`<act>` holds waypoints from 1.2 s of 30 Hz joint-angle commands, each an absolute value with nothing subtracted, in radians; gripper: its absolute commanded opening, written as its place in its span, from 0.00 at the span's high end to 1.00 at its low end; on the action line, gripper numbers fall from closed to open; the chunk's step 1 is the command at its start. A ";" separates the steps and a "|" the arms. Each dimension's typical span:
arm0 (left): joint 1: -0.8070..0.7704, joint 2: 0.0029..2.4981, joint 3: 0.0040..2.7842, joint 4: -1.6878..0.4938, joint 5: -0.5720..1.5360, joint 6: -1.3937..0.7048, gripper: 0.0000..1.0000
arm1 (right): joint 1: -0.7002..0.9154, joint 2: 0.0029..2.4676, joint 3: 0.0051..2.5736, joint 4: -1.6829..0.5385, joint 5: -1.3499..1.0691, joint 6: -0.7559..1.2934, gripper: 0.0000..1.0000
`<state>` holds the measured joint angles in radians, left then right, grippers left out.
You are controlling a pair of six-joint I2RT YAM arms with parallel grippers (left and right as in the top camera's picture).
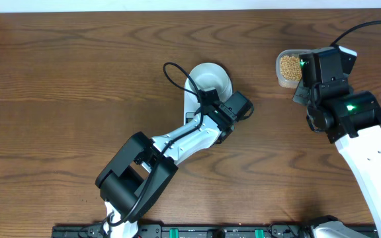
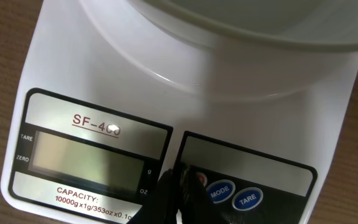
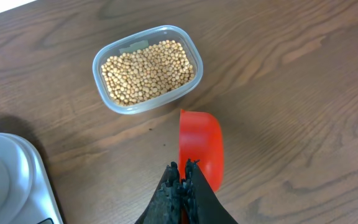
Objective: Scoop item into bowl and weigh 50g on scale
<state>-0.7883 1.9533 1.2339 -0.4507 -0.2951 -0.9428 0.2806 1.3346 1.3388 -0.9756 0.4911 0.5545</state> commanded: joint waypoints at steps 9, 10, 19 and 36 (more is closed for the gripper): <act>-0.786 1.987 1.228 -0.432 -0.318 -0.937 0.93 | 0.276 1.341 1.331 -0.963 0.517 0.545 0.99; -0.786 1.987 1.228 -0.432 -0.318 -0.937 0.93 | 0.276 1.341 1.331 -0.963 0.517 0.545 0.99; -0.786 1.998 1.228 -0.434 -0.319 -0.937 0.93 | 0.276 1.341 1.331 -0.965 0.517 0.544 0.99; -0.767 2.016 1.227 -0.463 -0.326 -0.937 0.93 | 0.276 1.341 1.331 -0.957 0.519 0.544 0.99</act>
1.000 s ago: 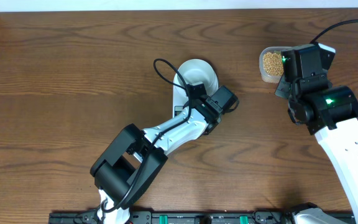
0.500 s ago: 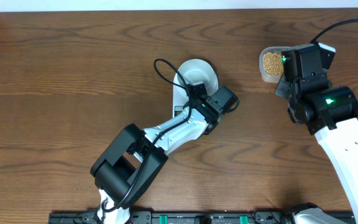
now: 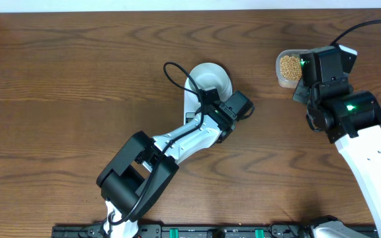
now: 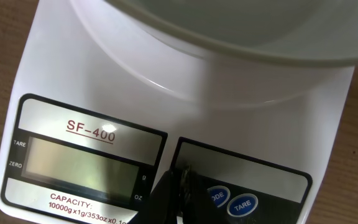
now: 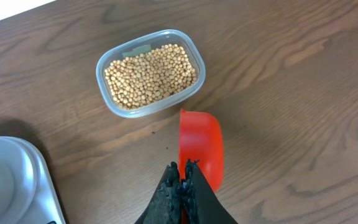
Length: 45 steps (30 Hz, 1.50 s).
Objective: Scoop item into bowl and weigh 50g on scale
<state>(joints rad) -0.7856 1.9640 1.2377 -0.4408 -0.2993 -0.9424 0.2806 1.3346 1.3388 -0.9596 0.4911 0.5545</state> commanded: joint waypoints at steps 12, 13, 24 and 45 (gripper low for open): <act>-0.767 2.018 1.227 -0.469 -0.327 -0.928 0.93 | 0.276 1.341 1.331 -0.960 0.518 0.545 0.99; -0.767 2.019 1.227 -0.469 -0.327 -0.928 0.93 | 0.276 1.341 1.331 -0.960 0.518 0.545 0.99; -0.767 2.020 1.227 -0.462 -0.326 -0.918 0.93 | 0.276 1.341 1.331 -0.958 0.518 0.544 0.99; -0.769 2.027 1.231 -0.463 -0.322 -0.910 0.93 | 0.276 1.341 1.331 -0.961 0.518 0.544 0.99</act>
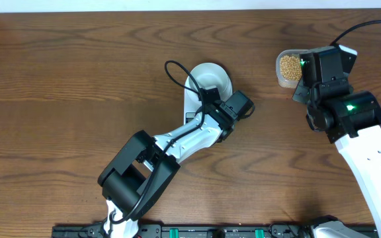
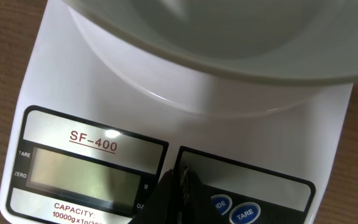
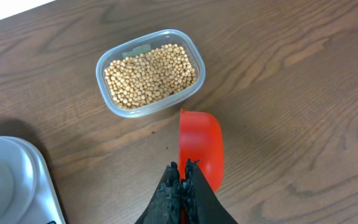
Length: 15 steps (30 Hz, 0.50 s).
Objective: Scoop item into bowl and weigh 50g on scale
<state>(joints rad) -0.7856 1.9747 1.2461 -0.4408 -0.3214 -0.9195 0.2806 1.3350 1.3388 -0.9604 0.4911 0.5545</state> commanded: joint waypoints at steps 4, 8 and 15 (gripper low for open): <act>-0.772 2.016 1.231 -0.468 -0.287 -0.899 0.93 | 0.276 1.341 1.331 -0.960 0.518 0.545 0.99; -0.772 2.016 1.231 -0.470 -0.269 -0.892 0.93 | 0.276 1.341 1.331 -0.961 0.517 0.545 0.99; -0.772 2.016 1.230 -0.485 -0.212 -0.892 0.93 | 0.276 1.341 1.331 -0.961 0.517 0.544 0.99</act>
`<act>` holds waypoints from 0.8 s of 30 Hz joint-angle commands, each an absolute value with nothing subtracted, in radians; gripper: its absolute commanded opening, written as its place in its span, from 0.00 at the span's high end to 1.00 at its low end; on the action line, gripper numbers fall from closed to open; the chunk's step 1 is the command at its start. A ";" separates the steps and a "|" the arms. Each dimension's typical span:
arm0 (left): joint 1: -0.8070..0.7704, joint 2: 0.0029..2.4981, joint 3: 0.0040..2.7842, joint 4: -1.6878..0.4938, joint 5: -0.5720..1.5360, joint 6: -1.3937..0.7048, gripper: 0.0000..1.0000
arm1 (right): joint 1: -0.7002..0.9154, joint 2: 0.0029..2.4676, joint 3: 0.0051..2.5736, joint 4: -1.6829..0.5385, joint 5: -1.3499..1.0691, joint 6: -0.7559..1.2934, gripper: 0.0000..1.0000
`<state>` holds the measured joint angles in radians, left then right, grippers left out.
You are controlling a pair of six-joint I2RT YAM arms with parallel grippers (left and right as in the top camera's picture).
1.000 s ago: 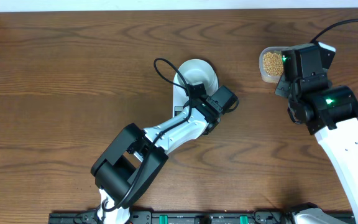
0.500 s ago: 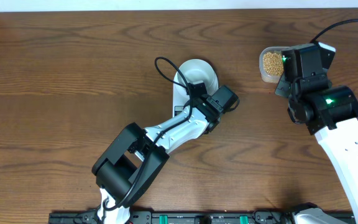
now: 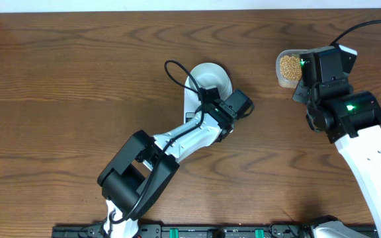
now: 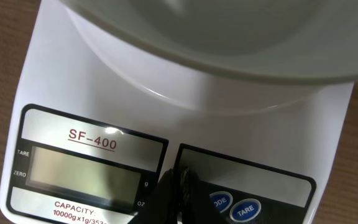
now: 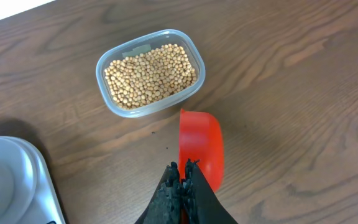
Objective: Scoop item into bowl and weigh 50g on scale
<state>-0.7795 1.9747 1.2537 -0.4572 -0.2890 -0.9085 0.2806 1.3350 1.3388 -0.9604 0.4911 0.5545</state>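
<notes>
A white scale [image 4: 166, 118] carries an empty white bowl [image 4: 229, 37]. Its display [image 4: 82, 171] is blank. My left gripper [image 4: 180, 175] is shut, its tip on the button panel just left of the MODE button [image 4: 219, 201]. In the overhead view the left wrist covers the scale's front [image 3: 189, 106], behind which stands the bowl [image 3: 210, 78]. My right gripper [image 5: 182, 167] is shut on the handle of a red scoop [image 5: 201, 146], held empty above the table. Just beyond it is a clear tub of soybeans [image 5: 150, 71].
The soybean tub [image 3: 286, 68] stands at the back right, partly under my right wrist. A corner of the scale [image 5: 11, 180] shows at the lower left of the right wrist view. A black cable [image 3: 174, 69] loops from the left arm beside the bowl.
My left gripper tip has shifted very slightly on the scale's button panel. The display is still blank. The right arm and scoop have not moved.
My left gripper stayed shut with its tip on the scale's panel left of MODE at every moment, shifting only a little, and the display stayed blank. My right gripper held the empty red scoop near the soybean tub, shifting slightly after the oldest moment.
</notes>
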 commanded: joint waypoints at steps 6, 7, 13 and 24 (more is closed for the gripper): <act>-0.779 2.016 1.230 -0.488 -0.209 -0.892 0.93 | 0.276 1.341 1.331 -0.962 0.517 0.544 0.99; -0.784 2.016 1.230 -0.488 -0.209 -0.891 0.93 | 0.276 1.341 1.331 -0.962 0.517 0.544 0.99; -0.805 2.016 1.231 -0.481 -0.213 -0.865 0.93 | 0.276 1.341 1.331 -0.962 0.517 0.544 0.99; -0.804 2.015 1.231 -0.473 -0.254 -0.866 0.93 | 0.276 1.341 1.331 -0.966 0.518 0.544 0.99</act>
<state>-0.8043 1.9743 1.2556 -0.4652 -0.2695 -0.8822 0.2806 1.3350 1.3388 -0.9634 0.4911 0.5545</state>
